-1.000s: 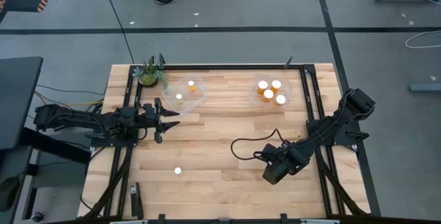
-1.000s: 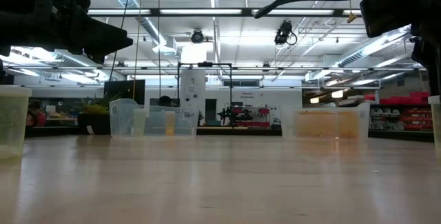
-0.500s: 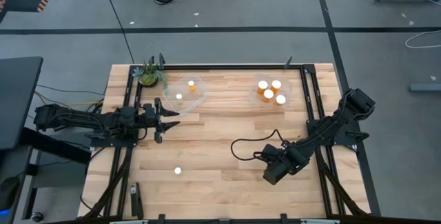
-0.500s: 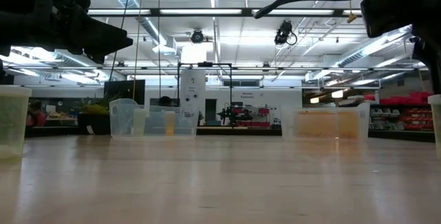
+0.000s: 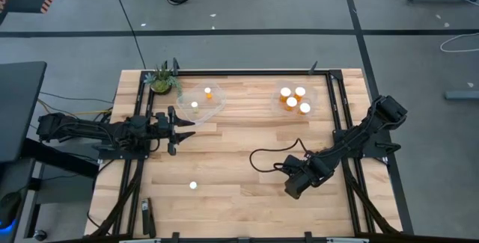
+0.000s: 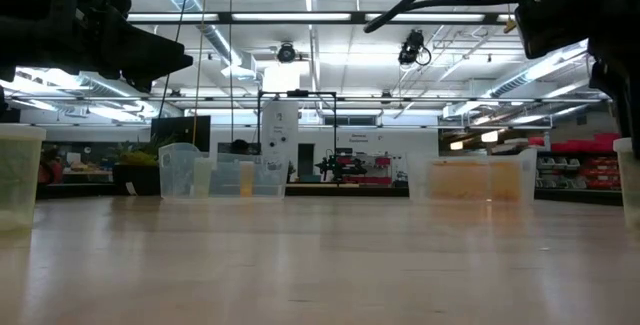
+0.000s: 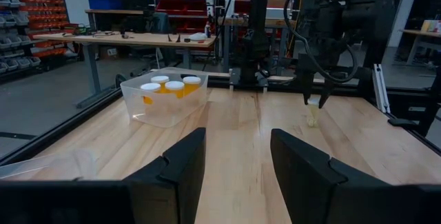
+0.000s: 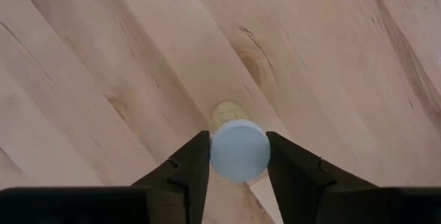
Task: Pick and place medicine bottles into bin by pill shape (circle, oval)
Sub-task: Put the small yellow pill bottle into the left transparent bin
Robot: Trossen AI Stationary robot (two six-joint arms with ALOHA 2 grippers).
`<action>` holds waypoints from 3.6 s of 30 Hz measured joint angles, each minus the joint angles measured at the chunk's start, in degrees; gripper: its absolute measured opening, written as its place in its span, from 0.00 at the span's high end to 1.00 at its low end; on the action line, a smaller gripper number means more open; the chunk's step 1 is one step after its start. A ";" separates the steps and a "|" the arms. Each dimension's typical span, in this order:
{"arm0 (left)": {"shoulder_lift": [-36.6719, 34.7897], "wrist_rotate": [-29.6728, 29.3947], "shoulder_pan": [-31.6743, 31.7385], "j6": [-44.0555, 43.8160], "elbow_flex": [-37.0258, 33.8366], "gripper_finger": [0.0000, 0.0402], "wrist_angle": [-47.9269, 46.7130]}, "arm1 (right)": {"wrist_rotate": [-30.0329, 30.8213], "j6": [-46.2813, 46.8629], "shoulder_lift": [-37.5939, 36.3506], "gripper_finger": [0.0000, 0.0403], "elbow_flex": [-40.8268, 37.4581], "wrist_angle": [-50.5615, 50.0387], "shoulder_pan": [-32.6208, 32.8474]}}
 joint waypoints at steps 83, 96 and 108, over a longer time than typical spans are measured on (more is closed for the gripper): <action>0.00 0.00 0.02 0.00 0.00 0.57 0.02 | -3.91 -63.20 36.36 0.66 64.85 -7.59 -44.83; 0.00 0.00 0.02 0.00 0.00 0.57 0.02 | -8.15 -61.38 36.62 0.65 55.27 -10.25 -44.69; 0.00 0.00 0.02 0.00 0.00 0.57 0.00 | -8.46 -61.16 36.67 0.63 53.72 -10.05 -45.05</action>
